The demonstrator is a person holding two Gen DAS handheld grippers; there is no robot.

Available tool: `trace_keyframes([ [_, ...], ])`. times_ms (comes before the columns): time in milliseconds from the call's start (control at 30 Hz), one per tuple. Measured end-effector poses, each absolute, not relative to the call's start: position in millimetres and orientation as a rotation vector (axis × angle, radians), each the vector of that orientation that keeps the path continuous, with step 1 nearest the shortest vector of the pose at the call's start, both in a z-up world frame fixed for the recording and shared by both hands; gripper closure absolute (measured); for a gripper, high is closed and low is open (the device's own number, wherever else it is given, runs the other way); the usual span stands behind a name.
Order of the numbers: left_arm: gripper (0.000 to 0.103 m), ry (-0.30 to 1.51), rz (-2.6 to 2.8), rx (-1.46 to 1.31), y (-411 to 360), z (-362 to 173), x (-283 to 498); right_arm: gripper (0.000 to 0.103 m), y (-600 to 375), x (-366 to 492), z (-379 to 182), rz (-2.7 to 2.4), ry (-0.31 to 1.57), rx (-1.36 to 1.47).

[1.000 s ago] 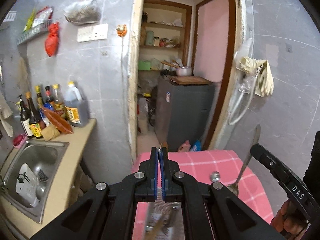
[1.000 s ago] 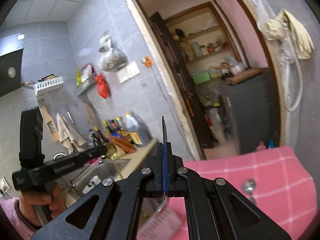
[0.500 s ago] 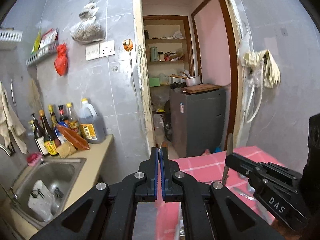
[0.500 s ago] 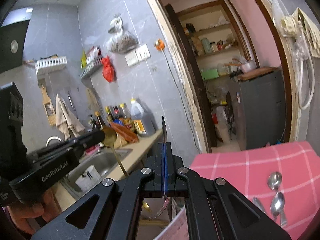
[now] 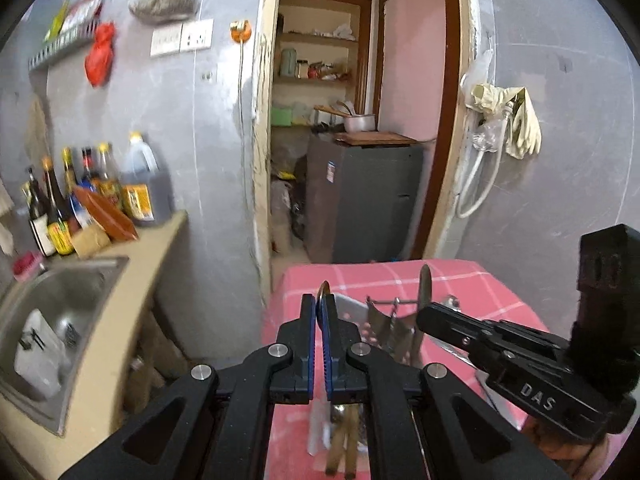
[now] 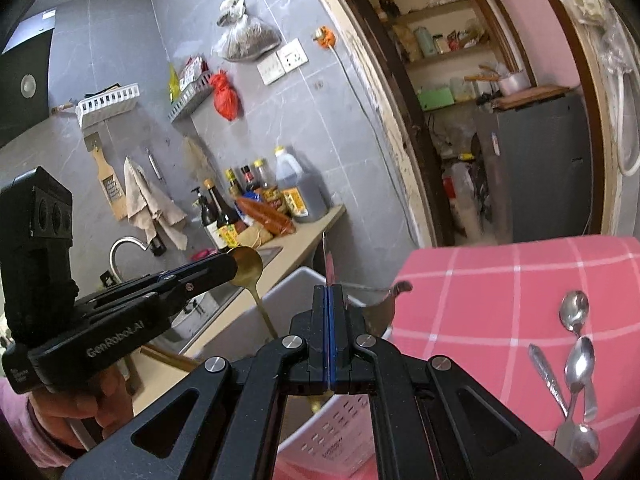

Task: Organize utensils
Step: 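Lift the knife with the left gripper and carry it to the white caddy, then lower the knife into the caddy and open the left gripper, then move the left gripper back over the remaining spoons and butter knife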

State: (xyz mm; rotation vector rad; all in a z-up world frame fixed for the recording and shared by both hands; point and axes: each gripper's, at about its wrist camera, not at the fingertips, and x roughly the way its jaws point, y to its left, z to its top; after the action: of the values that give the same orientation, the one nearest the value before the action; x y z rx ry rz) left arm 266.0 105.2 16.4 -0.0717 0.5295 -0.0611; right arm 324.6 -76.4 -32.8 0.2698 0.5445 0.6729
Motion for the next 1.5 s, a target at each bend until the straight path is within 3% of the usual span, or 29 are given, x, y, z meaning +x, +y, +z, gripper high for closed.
trace_keyframes([
  [200, 0.096, 0.559, -0.106, -0.137, 106.9, 7.4, 260.8, 0.094, -87.2, 323.5, -34.1, 0.669, 0.561, 0.292],
  [300, 0.085, 0.569, -0.110, -0.174, 107.9, 5.8, 258.5, 0.085, -91.9, 323.4, -30.1, 0.663, 0.560, 0.297],
  [367, 0.071, 0.556, -0.097, -0.213, 110.4, 7.5, 254.1, 0.083, -98.5, 320.4, -24.2, 0.641, 0.540, 0.296],
  [433, 0.066, 0.534, -0.077, -0.222, 109.3, 12.6, 250.8, 0.075, -106.6, 316.8, -16.4, 0.615, 0.518, 0.293],
  [500, 0.056, 0.512, -0.069, -0.210, 103.7, 18.1, 248.0, 0.052, -118.3, 311.6, -8.5, 0.581, 0.490, 0.288],
  [733, 0.016, 0.395, -0.042, -0.168, 66.1, 40.0, 235.0, 0.022, -161.5, 296.6, 25.9, 0.439, 0.417, 0.230],
  [833, 0.001, 0.360, -0.031, -0.146, 48.0, 45.8, 231.2, 0.002, -184.1, 289.3, 41.3, 0.382, 0.378, 0.212],
  [1167, 0.000, 0.326, -0.097, -0.065, -19.4, 40.6, 225.9, 0.001, -251.8, 262.0, 57.8, 0.232, 0.311, 0.131],
  [1500, 0.000, 0.402, -0.133, -0.031, -68.1, 3.4, 236.2, 0.001, -316.1, 265.1, 19.0, 0.185, 0.418, 0.157],
])
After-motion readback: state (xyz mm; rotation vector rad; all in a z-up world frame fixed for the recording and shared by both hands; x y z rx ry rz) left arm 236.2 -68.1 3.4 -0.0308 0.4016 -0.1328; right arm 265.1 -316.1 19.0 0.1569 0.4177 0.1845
